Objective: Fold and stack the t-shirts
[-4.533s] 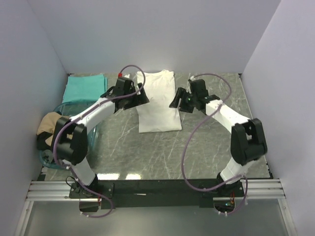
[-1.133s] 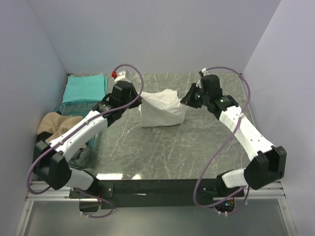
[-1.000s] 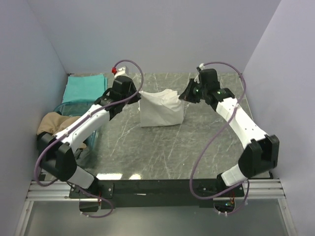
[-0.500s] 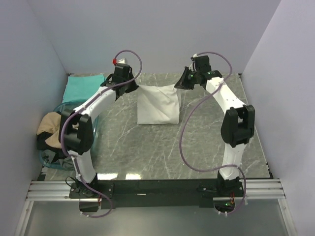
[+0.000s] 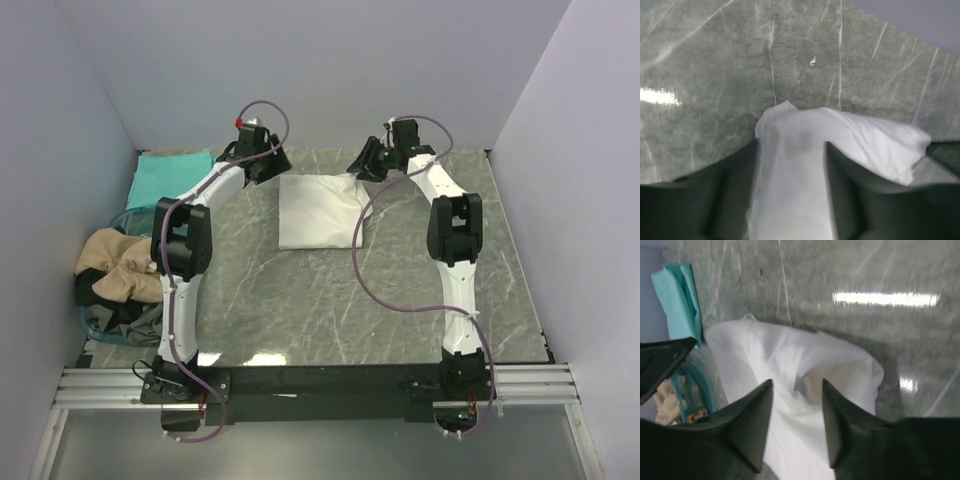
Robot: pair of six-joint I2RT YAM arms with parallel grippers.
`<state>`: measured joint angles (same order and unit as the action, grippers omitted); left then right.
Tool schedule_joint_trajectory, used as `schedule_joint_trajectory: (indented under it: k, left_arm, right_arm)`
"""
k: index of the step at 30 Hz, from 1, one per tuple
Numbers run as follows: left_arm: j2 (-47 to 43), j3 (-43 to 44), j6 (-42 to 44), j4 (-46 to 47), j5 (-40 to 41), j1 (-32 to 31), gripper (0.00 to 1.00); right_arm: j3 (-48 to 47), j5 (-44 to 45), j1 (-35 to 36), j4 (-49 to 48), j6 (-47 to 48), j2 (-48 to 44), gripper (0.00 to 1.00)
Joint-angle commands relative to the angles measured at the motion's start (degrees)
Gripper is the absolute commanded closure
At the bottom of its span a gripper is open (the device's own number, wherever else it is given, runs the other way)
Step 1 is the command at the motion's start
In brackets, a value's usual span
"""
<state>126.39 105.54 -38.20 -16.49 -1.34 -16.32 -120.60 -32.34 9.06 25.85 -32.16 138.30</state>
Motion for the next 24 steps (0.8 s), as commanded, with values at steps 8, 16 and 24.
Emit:
schedule_joint_trajectory:
  k: [8, 16, 24]
  left_arm:
    - [-7.55, -7.7, 0.14, 6.2, -4.19, 0.32, 0.01]
    - [-8.97, -16.23, -1.27, 7.09, -8.67, -0.03, 0.01]
    - [-6.16, -17.91, -2.32, 6.03, -8.59, -1.52, 0.04]
  right_arm:
    - [9.75, 3.4, 0.52, -7.92, 9.64, -11.46, 0.35]
    - [16.0, 14.84, 3.94, -4.05, 15.55, -13.94, 0.32]
    - [12.84, 17.92, 6.58, -0.36, 16.87, -9.28, 0.32]
